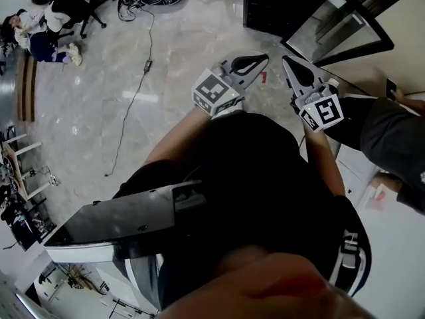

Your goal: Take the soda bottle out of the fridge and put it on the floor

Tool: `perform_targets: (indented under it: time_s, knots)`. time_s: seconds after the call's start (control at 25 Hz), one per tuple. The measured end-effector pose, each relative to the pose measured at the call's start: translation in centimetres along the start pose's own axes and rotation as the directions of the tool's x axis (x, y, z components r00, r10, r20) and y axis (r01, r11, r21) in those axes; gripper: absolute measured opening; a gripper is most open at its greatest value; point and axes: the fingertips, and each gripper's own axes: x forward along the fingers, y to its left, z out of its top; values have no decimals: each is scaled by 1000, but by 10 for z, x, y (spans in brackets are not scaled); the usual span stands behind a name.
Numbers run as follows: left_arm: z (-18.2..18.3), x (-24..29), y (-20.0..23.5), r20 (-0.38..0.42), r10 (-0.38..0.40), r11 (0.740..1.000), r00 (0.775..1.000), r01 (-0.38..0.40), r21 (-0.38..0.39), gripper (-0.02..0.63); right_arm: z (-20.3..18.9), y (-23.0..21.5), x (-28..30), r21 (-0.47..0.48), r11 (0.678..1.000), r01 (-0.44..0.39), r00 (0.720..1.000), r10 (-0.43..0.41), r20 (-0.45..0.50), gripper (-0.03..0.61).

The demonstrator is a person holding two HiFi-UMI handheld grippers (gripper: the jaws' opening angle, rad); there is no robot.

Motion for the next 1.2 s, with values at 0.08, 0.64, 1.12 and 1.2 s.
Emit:
perform_targets:
  time_s: [0.08,0.64,1.12,1.2]
  knots:
    - [0,-2,17,-1,-12,1000,1000,12,-3,5,0,-7,15,4,1000,22,1000,-22,1,12]
    - [-4,22,98,-14,-18,1000,1000,18,10,5,-14,-64,65,18,997,71,997,-71,-22,12]
    - [-9,101,133,-53,29,1000,998,-29,1,5,-35,-164,79,32,996,86,996,-85,-37,14]
    - [-7,120,140,-62,36,999,997,-36,4,5,-40,-191,80,28,993,119,992,-117,-57,14]
